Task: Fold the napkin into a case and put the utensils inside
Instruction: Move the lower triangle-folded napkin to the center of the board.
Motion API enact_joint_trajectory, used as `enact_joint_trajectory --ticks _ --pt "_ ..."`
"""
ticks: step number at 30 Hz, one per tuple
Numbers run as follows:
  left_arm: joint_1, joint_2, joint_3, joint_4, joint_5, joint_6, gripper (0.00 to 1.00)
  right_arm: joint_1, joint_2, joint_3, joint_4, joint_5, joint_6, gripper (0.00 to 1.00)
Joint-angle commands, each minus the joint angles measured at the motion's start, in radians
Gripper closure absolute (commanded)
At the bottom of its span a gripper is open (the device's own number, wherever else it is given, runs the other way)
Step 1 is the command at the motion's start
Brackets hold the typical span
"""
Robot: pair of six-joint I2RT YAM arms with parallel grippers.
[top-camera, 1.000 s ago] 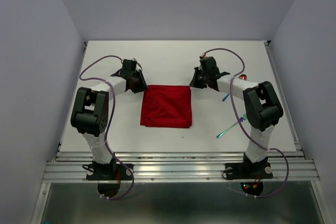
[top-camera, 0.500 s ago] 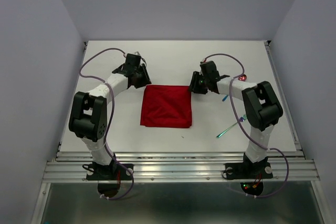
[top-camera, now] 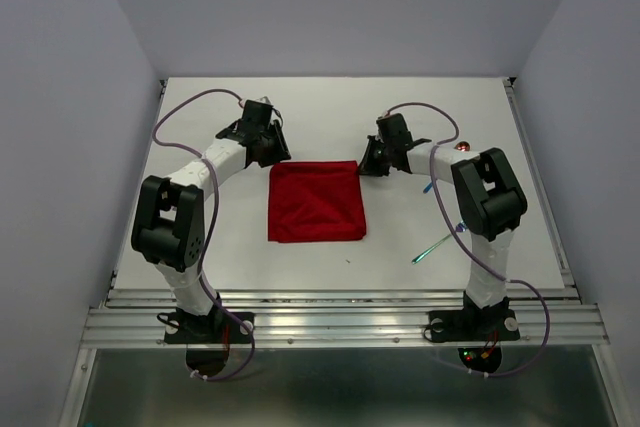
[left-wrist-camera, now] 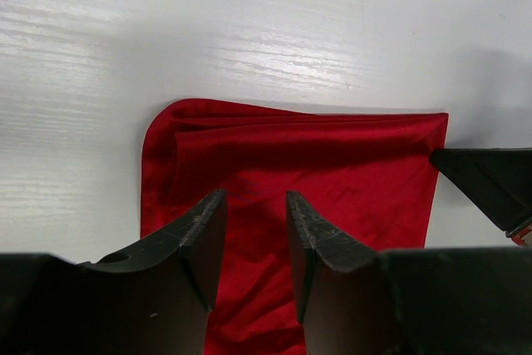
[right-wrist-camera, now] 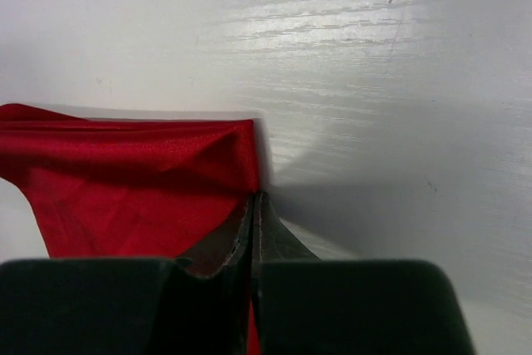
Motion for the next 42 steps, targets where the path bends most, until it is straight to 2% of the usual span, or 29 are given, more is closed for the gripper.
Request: enact_joint_trajectory --ticks 1,5,11,21,22,23,27,29,31,34,38,42 --pt "0.002 -0.061 -0.001 -0.008 -0.013 0.009 0.55 -0.001 0.004 0.045 -0.031 0.032 -0.054 0.99" --pt "0.002 -0.075 -0.008 -0.024 -0.024 0.006 0.55 -0.001 -0.067 0.027 0.0 0.028 -0.145 0.99" --pt "0.002 -0.116 -0.036 -0.031 -0.036 -0.009 0.54 -0.001 -0.171 -0.054 0.0 0.073 -0.162 0.99" --pt "0.002 -0.016 -0.024 0.015 0.006 0.014 0.46 -0.001 -0.116 -0.102 0.023 0.123 -0.134 0.98" --pt "0.002 -0.007 -0.022 0.024 0.01 0.017 0.46 -0.001 -0.108 -0.1 0.021 0.13 -0.133 0.94" --pt "0.002 0.005 -0.021 0.028 0.013 0.021 0.46 -0.001 -0.11 -0.1 0.023 0.136 -0.127 0.74" --pt "-0.004 0.024 -0.022 0.056 0.041 0.044 0.6 -0.001 -0.137 -0.108 0.02 0.154 -0.116 0.53" --pt "-0.009 0.036 -0.021 0.064 0.056 0.053 0.69 -0.001 -0.16 -0.107 0.009 0.162 -0.111 0.52" --pt "-0.013 0.053 -0.016 0.074 0.065 0.052 0.79 -0.001 -0.177 -0.107 -0.003 0.162 -0.108 0.52" --pt "-0.013 0.079 -0.001 0.087 0.072 0.047 0.87 -0.001 -0.214 -0.113 -0.022 0.144 -0.102 0.54" --pt "-0.013 0.154 0.059 0.088 0.062 0.046 0.91 -0.001 -0.285 -0.166 -0.032 0.085 -0.076 0.65" --pt "-0.013 0.237 0.125 0.073 0.055 0.047 0.94 0.067 -0.381 -0.275 -0.069 0.081 -0.048 0.7"
